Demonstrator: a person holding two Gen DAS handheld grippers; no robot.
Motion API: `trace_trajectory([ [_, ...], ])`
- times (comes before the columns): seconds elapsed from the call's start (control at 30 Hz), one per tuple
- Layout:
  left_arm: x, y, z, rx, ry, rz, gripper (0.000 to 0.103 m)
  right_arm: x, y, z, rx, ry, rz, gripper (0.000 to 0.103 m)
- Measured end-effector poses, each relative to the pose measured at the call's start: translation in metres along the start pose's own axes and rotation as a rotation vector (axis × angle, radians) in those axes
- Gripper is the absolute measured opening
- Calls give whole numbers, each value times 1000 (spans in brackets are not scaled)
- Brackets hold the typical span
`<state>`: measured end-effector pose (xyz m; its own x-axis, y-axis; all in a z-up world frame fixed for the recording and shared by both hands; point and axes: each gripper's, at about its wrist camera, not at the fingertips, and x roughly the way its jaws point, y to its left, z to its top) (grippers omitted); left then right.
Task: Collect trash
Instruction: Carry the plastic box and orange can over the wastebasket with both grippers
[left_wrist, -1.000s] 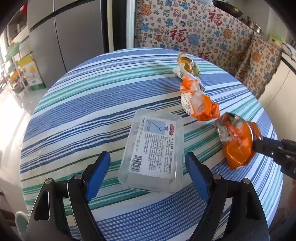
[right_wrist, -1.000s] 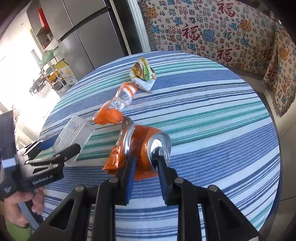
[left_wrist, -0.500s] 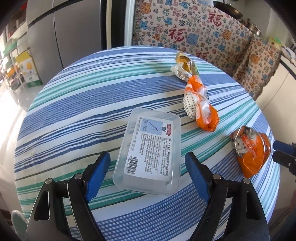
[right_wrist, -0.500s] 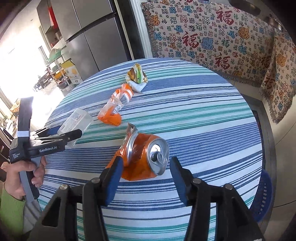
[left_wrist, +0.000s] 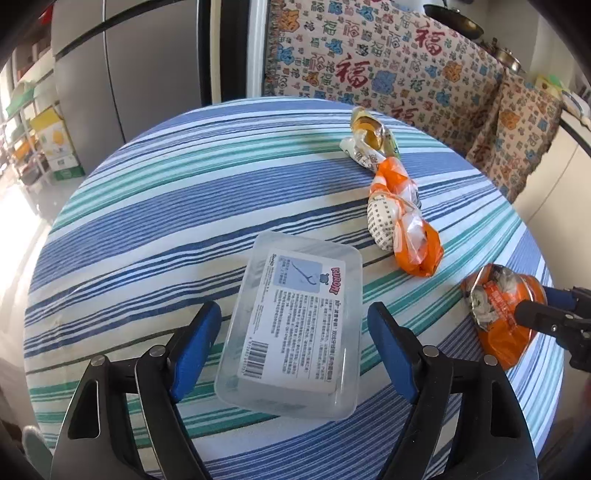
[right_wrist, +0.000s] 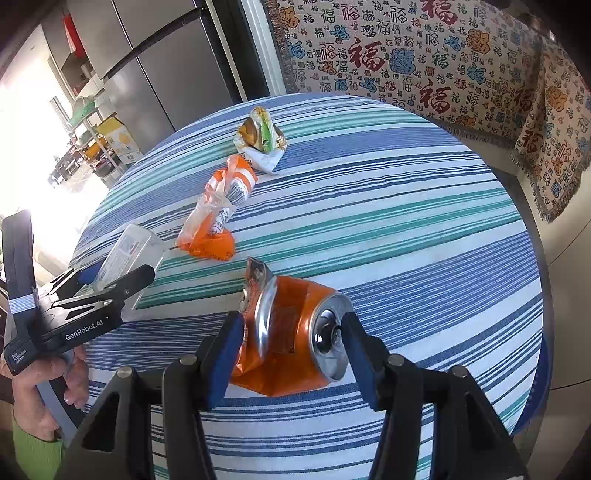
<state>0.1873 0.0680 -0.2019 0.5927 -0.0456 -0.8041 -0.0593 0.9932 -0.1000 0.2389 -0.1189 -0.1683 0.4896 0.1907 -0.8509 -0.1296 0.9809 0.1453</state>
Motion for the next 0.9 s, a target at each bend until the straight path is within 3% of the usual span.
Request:
trace_trajectory([
  [0.03,1,-1,0,4,-3,10,66,-3,-1,-1,3,-6,-9,47],
  [0.2,-4,-7,-2,19,-22,5,65,-21,-4,-8,-28,-28,-18,35],
  [0.37,-22,-18,-10,46,-31,-44,65,-33,-15,-14,-35,-48,-25,34],
  [0.53,-34,-30,-23,58,-31,-78,65,-50,-26,-27,12,-129,-23,34],
  [0.9,-49,-90,-33,141,-28,-180,65,-72,-56,-31,82,-179,-15,34],
])
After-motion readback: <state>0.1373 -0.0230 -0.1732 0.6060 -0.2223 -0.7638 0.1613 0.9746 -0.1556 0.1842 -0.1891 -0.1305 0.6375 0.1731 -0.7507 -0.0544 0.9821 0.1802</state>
